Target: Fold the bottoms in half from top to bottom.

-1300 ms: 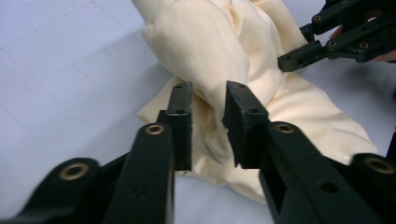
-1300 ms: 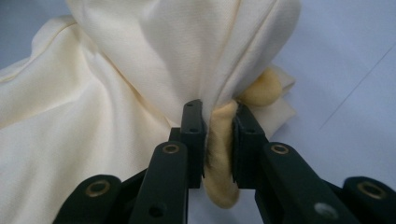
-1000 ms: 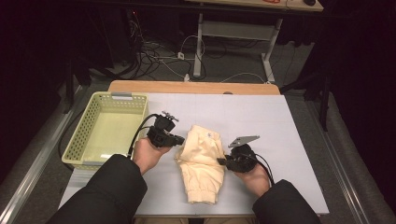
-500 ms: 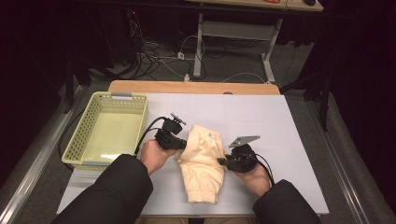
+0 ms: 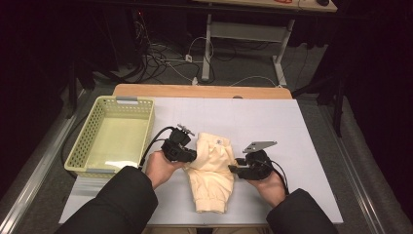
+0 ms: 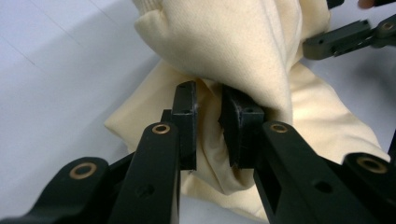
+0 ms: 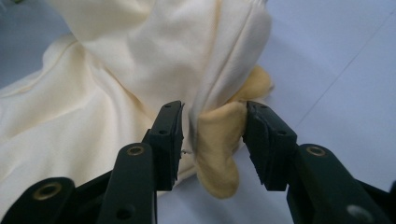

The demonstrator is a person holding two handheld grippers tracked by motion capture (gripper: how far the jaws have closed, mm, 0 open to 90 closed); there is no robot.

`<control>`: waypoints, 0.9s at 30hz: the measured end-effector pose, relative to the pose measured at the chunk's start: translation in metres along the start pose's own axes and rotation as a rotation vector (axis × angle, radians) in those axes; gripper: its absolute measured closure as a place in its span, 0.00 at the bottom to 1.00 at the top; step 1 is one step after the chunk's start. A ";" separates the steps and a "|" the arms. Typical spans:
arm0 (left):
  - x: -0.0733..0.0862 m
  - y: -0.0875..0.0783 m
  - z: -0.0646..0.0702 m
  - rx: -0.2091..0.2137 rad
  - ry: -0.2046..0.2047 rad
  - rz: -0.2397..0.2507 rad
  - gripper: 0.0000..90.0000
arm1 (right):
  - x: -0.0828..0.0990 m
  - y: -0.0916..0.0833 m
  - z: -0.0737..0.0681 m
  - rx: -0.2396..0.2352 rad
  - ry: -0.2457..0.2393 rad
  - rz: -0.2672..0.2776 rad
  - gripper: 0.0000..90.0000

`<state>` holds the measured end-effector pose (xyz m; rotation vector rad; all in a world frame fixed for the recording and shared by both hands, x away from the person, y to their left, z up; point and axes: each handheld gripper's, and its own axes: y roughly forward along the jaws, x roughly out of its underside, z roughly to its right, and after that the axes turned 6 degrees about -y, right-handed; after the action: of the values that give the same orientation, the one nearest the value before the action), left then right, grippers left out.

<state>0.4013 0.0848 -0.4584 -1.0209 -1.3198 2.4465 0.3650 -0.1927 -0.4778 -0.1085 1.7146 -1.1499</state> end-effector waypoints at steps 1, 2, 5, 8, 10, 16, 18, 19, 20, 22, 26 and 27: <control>0.000 0.000 0.000 0.000 0.003 -0.001 0.81 | -0.001 -0.004 0.001 0.002 0.006 0.010 0.65; 0.000 0.000 0.000 -0.001 0.006 -0.003 0.81 | -0.002 -0.006 0.002 0.002 0.006 0.021 0.65; 0.001 0.000 0.000 -0.002 0.006 -0.001 0.81 | -0.006 -0.018 0.004 0.004 0.013 0.046 0.75; 0.002 0.000 0.000 -0.002 0.002 0.004 0.81 | -0.011 -0.024 0.008 0.023 0.017 0.045 0.91; 0.002 0.000 0.000 -0.001 0.003 0.004 0.81 | -0.015 -0.023 0.012 0.034 0.027 0.034 0.97; 0.002 0.000 0.000 0.001 0.005 0.005 0.81 | -0.025 -0.003 0.022 0.047 0.076 -0.028 0.98; 0.003 0.000 0.000 0.003 0.005 0.006 0.81 | -0.026 0.006 0.026 0.037 0.094 -0.046 0.98; 0.003 0.000 0.000 0.005 0.003 0.009 0.81 | -0.027 0.010 0.026 0.026 0.102 -0.049 0.98; 0.003 0.000 0.000 0.007 0.002 0.009 0.81 | -0.027 0.014 0.026 0.008 0.110 -0.046 0.98; 0.004 0.000 -0.001 0.011 -0.002 0.011 0.81 | -0.027 0.016 0.024 -0.009 0.101 -0.041 0.98; 0.006 -0.001 -0.002 0.015 0.001 0.014 0.81 | -0.026 0.010 0.016 -0.032 0.073 -0.017 0.98; 0.007 -0.001 -0.001 0.017 0.004 0.015 0.81 | -0.025 0.008 0.014 -0.036 0.069 -0.011 0.98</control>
<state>0.3967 0.0893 -0.4610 -1.0349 -1.2930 2.4610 0.3912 -0.1835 -0.4665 -0.1018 1.7980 -1.1428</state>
